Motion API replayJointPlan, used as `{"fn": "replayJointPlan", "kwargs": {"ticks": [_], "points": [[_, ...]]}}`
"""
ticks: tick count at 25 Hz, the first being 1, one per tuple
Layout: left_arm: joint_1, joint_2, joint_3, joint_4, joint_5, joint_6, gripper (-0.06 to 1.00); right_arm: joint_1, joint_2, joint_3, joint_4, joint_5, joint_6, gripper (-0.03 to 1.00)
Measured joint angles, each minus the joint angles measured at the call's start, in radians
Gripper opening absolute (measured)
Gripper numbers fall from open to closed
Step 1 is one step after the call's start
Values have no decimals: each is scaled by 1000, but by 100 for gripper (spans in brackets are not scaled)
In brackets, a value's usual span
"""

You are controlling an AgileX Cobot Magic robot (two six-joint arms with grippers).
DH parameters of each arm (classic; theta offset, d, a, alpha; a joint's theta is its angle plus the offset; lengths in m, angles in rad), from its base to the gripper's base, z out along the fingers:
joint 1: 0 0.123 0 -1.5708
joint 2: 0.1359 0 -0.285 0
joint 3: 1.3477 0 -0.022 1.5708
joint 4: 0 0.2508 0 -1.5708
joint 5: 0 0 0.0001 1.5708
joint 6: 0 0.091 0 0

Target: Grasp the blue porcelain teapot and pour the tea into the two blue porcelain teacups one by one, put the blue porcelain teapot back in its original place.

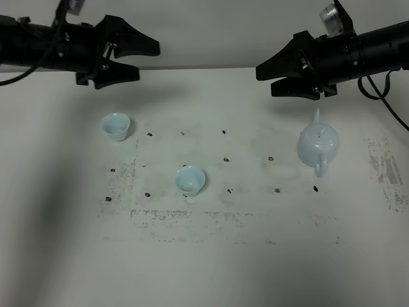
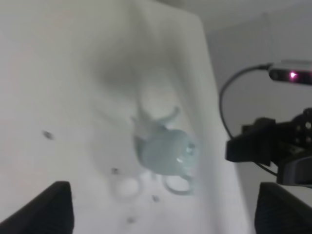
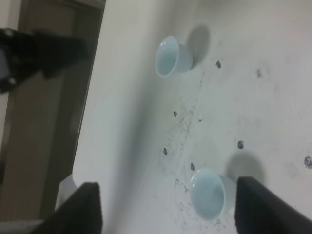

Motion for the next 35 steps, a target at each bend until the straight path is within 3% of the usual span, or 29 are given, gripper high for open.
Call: {"fn": "replayJointPlan", "kwargs": {"ticks": [3,6,8,11,13,15,18,23,26,35], "points": [[47,-60,0,192,-31,-66,72,0,0,0,0,1,0,56],[77,-103,0,493,-66,-189,72,0,0,0,-1,3,0,56],[82,-123,0,740,-65,-308,72,0,0,0,-1,3,0,56],[82,-149,0,1032,-3,-474,72,0,0,0,-1,3,-1,56],[82,-170,0,1136,75,-544,72,0,0,0,-1,3,-1,56],[82,-197,0,1187,144,-576,72,0,0,0,-1,3,-1,56],[82,-237,1,1199,235,-587,72,0,0,0,-1,3,-1,56],[82,-357,72,1202,248,-586,72,0,0,0,-1,3,-1,56],[82,-478,189,1196,249,-586,72,0,0,0,-1,3,-1,56],[82,-953,737,1184,249,-586,72,0,0,0,-1,3,-1,56]]}}
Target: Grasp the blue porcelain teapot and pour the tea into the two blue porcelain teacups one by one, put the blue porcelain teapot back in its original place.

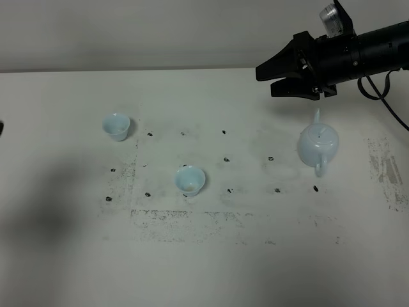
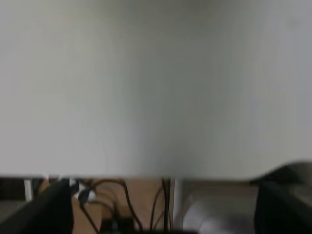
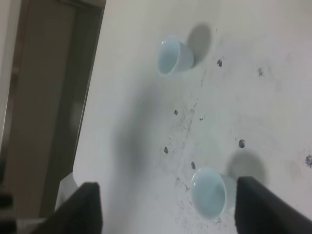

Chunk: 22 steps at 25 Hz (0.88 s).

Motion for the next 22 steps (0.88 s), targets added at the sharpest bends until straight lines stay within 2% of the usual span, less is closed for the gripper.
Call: {"fn": "replayJointPlan", "kwargs": {"ticks": [4,8,16,22], "points": [[0,-231,211,0,-32,-1,72,0,0,0,0,0,0,56],[0,-472,343,-1,-105,-29,72,0,0,0,0,0,0,56],[0,-884,393,-1,-132,-52,72,0,0,0,0,0,-1,56],[0,-1069,393,-1,-131,-52,72,0,0,0,0,0,-1,56]]}}
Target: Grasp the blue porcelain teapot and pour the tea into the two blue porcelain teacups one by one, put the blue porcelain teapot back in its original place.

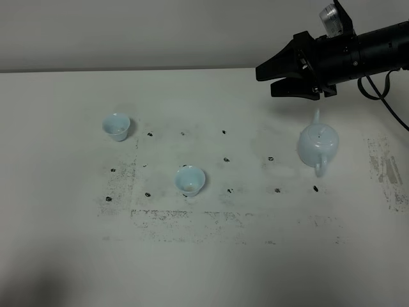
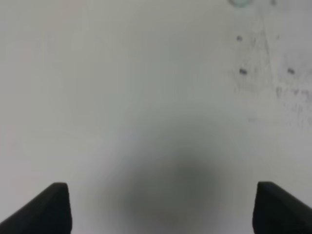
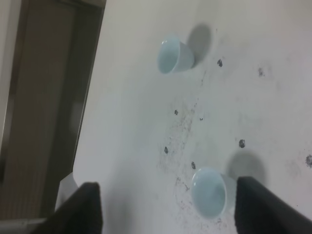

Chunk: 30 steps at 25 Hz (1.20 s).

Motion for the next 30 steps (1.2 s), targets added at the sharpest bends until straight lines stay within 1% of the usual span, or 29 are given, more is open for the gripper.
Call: {"fn": "replayJointPlan", "kwargs": {"ticks": [3,6,8,10,12,17,20,22,24,26,28,30], "points": [[-5,-18,0,0,1,0,72,0,0,0,0,0,1,56],[-42,-18,0,0,1,0,72,0,0,-4,-13,1,1,56],[-53,-18,0,-1,1,0,72,0,1,-22,-43,2,3,56],[-55,-18,0,-1,1,0,72,0,1,-61,-97,3,29,56],[-55,-18,0,-1,1,0,72,0,1,-112,-192,3,81,56],[-56,-18,0,-1,1,0,72,0,0,-241,-519,4,264,56],[-56,-18,0,-1,1,0,72,0,-19,-259,-688,5,368,56],[-56,-18,0,-1,1,0,72,1,-45,-258,-781,6,417,56],[-56,-18,0,-1,1,0,72,3,-93,-241,-872,6,463,56],[-56,-18,0,-1,1,0,72,3,-157,-196,-932,6,497,56],[-56,-18,0,-1,1,0,72,3,-242,-113,-972,6,529,56],[-56,-18,0,-1,1,0,72,3,-325,-15,-991,6,545,56]]}}
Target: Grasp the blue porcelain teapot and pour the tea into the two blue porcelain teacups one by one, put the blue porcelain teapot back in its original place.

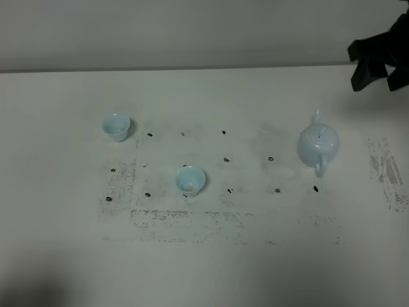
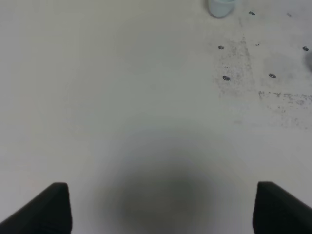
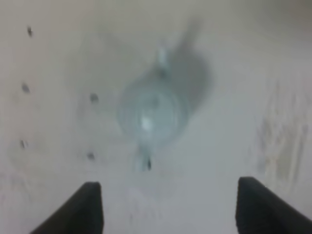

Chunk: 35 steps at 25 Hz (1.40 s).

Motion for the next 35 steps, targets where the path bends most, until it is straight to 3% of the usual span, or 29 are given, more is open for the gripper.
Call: {"fn": "replayJointPlan", "kwargs": {"ticks": [5,10,16,24,31,35], "points": [[0,0,0,0,0,0,72,0,-169,282,28,-2,22,56],[0,0,0,0,0,0,72,0,-182,421,40,-94,30,56],[0,0,0,0,0,0,72,2,-127,421,65,-177,30,56],[0,0,0,0,0,0,72,95,43,261,41,-152,41,56],[0,0,0,0,0,0,72,101,158,230,36,-177,113,56],[0,0,0,0,0,0,72,101,212,170,38,-138,119,54]]}}
